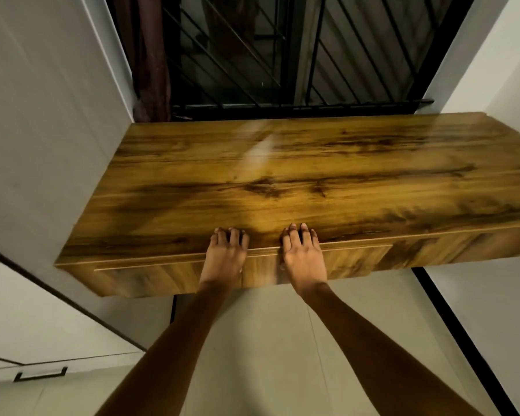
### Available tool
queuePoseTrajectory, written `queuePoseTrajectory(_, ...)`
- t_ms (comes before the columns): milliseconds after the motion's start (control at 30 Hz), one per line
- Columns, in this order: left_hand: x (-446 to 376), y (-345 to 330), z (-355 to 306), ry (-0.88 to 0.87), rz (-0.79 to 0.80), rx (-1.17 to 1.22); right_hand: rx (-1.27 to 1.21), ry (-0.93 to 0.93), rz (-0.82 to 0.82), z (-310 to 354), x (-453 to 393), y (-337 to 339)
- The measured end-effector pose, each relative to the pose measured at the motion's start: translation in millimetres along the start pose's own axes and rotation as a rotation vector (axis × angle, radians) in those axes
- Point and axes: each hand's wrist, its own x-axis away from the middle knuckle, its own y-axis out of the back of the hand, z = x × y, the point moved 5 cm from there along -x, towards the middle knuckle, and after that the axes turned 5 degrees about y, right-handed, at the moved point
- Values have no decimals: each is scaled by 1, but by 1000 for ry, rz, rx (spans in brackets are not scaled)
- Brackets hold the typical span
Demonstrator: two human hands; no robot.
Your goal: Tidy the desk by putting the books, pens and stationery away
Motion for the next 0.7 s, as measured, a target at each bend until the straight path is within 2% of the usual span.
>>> queuePoseTrajectory(233, -9, -6, -4, 30, -136, -3, 23, 6, -146, -3, -10, -9)
queuePoseTrajectory(367, -9, -4, -5, 38, -129, 1, -1, -2, -150, -2, -10, -9)
queuePoseTrajectory(433, -8, 5, -4, 41, -95, 32, -30, -11, -99, -5, -8, -4)
queuePoseTrajectory(567, -13, 30, 2, 12, -132, 158, -119, 89, -76, -14, 0, 5)
queuePoseTrajectory(633, -15, 45, 0, -10, -165, 158, -134, 50, -110, -30, 10, 7)
queuePoseTrajectory(700, -17, 52, -12, -26, -139, 161, -149, -84, -184, -49, 21, 13)
